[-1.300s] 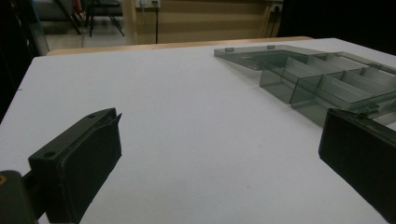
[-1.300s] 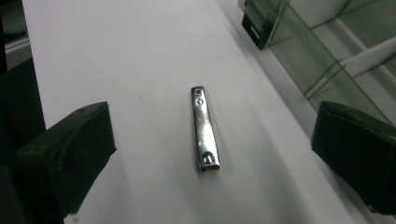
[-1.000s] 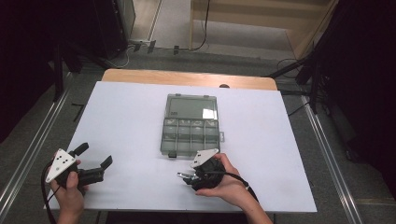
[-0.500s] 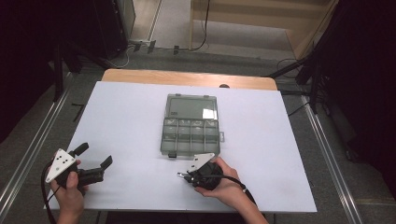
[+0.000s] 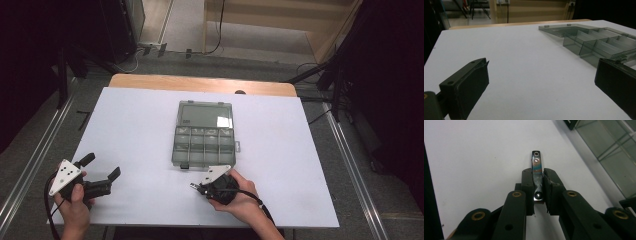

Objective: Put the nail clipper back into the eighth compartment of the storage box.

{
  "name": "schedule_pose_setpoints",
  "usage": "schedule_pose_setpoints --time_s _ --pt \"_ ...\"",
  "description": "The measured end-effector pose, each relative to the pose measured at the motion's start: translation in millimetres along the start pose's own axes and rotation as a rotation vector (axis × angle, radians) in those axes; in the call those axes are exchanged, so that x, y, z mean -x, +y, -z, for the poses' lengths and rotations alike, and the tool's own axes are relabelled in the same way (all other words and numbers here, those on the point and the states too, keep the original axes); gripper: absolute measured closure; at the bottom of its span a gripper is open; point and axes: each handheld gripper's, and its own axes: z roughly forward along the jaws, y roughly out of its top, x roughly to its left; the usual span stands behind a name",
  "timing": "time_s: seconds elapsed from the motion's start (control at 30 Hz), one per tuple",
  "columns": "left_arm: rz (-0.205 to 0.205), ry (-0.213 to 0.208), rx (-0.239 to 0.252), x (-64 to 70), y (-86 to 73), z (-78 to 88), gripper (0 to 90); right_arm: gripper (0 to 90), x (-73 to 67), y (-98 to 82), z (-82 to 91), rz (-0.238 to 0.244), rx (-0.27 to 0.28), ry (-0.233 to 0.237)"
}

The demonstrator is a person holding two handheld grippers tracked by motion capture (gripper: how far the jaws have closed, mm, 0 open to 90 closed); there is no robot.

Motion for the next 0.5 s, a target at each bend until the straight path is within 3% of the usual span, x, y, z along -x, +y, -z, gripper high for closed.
schedule_pose_setpoints --time_s 0.5 --pt "-0.003 0.001 -0.002 0.3 0.0 -0.2 0.0 81.2 7.5 7.1 34.7 -0.031 0.106 -0.015"
